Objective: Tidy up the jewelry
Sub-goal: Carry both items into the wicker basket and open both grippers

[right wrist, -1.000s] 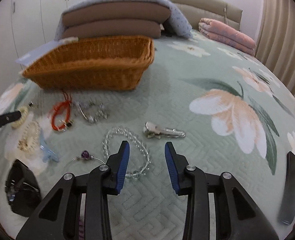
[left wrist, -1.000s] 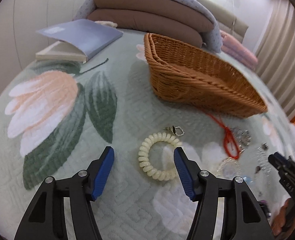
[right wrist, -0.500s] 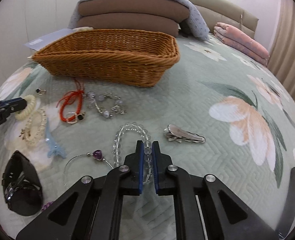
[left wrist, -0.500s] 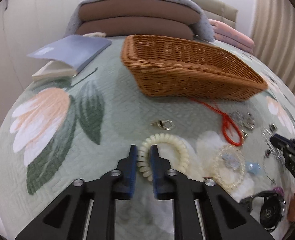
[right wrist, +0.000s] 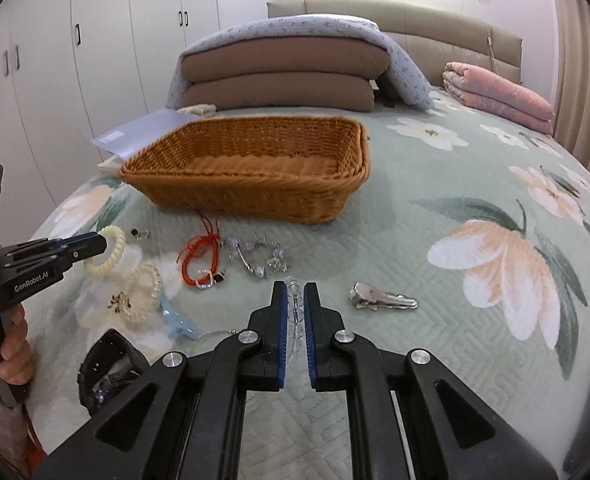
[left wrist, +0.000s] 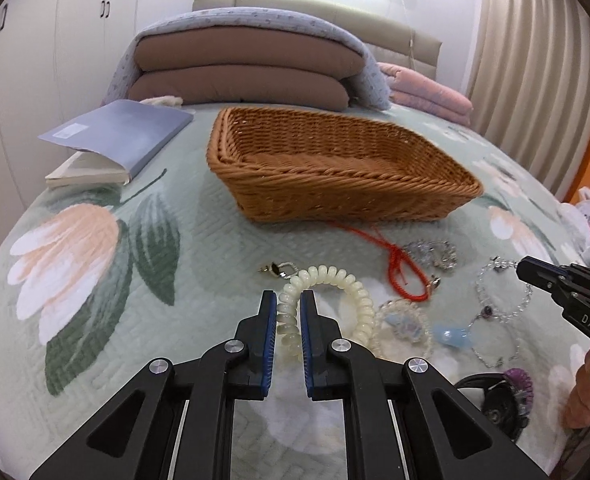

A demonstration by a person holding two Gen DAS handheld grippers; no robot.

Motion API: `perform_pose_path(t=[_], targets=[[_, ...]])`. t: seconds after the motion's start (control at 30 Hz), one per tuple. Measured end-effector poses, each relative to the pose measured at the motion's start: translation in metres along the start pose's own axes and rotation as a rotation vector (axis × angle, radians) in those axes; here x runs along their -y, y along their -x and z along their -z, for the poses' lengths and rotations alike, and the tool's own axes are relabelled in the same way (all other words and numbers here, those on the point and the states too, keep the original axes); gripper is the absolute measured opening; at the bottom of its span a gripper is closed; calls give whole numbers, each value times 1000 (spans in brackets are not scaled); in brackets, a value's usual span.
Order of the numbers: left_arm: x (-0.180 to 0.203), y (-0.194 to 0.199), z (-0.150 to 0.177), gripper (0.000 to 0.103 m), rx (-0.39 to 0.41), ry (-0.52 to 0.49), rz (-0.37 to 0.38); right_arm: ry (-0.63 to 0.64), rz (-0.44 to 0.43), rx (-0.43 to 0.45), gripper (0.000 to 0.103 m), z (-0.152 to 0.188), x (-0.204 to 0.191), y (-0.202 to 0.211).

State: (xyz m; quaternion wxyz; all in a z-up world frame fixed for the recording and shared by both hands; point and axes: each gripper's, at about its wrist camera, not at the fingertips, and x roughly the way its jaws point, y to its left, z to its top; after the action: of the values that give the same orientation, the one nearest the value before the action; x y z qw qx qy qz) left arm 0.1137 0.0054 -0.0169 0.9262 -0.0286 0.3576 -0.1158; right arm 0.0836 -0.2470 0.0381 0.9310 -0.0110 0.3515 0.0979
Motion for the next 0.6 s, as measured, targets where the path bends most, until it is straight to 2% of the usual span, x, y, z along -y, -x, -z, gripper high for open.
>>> perform_pose_path(t=[0.2, 0.33, 0.5, 0.6], targets=[[7, 16, -8, 12, 40, -15, 17, -3, 9, 31, 11, -15, -1, 16], [8, 28, -22, 11, 71, -25, 17, 21, 13, 65, 11, -38, -7, 27], [12, 35, -56, 11, 115, -39, 8, 47, 17, 128, 11, -80, -17, 26], [15, 26, -84, 11, 123, -42, 25, 41, 7, 150, 11, -106, -21, 14]])
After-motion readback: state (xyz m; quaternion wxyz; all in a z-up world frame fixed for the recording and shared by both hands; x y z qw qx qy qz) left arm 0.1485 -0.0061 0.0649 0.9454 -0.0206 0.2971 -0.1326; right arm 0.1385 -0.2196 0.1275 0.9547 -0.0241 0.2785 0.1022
